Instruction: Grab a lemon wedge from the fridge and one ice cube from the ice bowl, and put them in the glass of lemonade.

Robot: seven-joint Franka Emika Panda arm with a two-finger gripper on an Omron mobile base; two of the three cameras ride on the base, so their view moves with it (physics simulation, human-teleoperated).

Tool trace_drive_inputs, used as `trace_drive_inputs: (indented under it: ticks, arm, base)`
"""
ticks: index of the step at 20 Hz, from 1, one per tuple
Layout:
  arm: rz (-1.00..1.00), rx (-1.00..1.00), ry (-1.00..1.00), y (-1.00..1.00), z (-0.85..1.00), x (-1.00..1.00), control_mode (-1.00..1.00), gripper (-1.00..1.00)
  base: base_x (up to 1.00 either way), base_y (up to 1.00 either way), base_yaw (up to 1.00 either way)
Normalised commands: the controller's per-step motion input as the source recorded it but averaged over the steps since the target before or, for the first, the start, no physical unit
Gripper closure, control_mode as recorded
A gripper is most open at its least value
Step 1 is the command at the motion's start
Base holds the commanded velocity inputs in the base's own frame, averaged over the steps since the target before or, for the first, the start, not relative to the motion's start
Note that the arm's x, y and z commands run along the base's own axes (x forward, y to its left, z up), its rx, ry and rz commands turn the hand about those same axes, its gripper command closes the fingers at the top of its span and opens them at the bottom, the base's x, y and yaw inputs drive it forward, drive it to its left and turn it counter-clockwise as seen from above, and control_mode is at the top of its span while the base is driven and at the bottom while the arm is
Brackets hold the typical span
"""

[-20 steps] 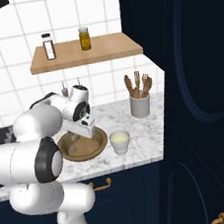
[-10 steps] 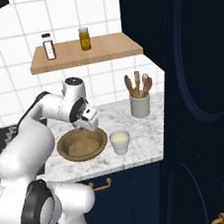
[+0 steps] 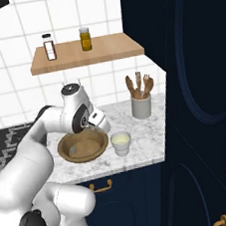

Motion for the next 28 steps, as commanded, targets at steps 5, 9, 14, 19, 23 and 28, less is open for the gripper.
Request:
trace_drive_inputs:
  ticks: [5, 9, 14, 19, 23, 28]
  arm:
    - [-0.08, 0.03, 0.08, -0.83, 0.00, 0.03, -1.00, 1.00]
    - [-0.01, 0.03, 0.17, -0.36, -0.09, 0.18, -1.00, 1.00]
    - [0.00, 0.00, 0.01, -0.02, -0.08, 0.29, -1.00, 1.00]
    - [0.00, 0.00, 0.00, -0.02, -0.04, 0.22, -1.00, 1.00]
    - [0.00, 0.00, -0.01, 0.00, -0.14, 0.03, -1.00, 1.00]
    - [0.00, 0.00, -0.01, 0.00, -0.12, 0.00, -1.00, 1.00]
  base:
    - [0.00, 0.00, 0.00]
    - [0.00, 0.00, 0.00]
    - [0.00, 0.00, 0.00]
    - [0.00, 0.00, 0.00]
    - [0.00, 0.00, 0.00]
    - [0.00, 0.00, 0.00]
